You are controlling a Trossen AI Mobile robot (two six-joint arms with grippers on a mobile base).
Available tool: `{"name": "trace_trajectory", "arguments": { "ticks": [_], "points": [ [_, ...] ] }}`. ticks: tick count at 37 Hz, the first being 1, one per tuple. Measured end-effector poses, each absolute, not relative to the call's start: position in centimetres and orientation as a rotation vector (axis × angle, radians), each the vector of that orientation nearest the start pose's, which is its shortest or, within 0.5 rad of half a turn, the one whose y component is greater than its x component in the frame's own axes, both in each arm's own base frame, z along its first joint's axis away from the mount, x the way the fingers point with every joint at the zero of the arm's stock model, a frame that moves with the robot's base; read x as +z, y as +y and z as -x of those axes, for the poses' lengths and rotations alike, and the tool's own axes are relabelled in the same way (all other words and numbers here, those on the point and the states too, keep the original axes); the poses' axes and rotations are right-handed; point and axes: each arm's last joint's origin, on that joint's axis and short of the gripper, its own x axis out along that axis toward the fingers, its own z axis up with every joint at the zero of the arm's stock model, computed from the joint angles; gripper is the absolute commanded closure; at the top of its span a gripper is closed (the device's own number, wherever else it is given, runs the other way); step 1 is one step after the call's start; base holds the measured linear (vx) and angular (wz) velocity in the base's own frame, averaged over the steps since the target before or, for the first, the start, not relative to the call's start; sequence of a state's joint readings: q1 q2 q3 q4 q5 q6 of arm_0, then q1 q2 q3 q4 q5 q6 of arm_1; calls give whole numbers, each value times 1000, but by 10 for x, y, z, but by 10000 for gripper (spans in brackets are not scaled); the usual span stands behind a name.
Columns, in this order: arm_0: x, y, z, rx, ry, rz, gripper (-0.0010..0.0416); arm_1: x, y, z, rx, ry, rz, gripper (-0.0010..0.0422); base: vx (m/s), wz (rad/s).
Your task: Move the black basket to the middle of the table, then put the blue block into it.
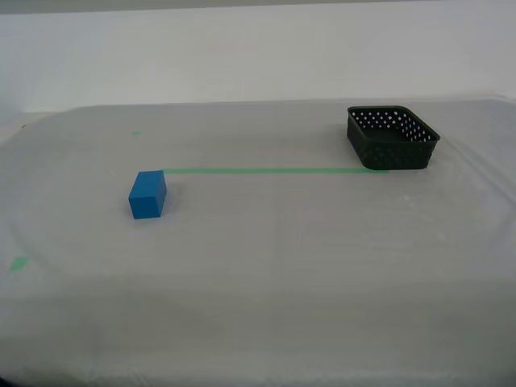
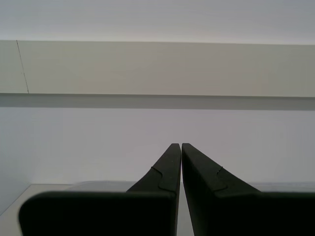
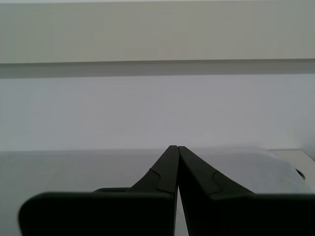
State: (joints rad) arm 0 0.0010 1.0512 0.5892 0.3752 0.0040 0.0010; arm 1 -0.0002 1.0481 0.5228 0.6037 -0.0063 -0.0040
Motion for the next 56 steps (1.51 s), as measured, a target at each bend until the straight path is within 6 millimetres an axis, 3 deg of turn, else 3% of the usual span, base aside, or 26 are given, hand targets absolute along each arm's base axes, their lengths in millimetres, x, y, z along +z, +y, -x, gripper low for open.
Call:
{"name": "trace_trajectory", "arguments": {
  "ticks": [12,35,56],
  "points": [
    [287,0,-252,-3,278,-2,406,269,0,-227,6,-78,4,412,0,0],
    [319,1,-319,0,749,-3,406,269,0,-227,6,-78,4,412,0,0],
    [326,13,-370,27,1047,-11,406,269,0,-227,6,-78,5,412,0,0]
  ]
}}
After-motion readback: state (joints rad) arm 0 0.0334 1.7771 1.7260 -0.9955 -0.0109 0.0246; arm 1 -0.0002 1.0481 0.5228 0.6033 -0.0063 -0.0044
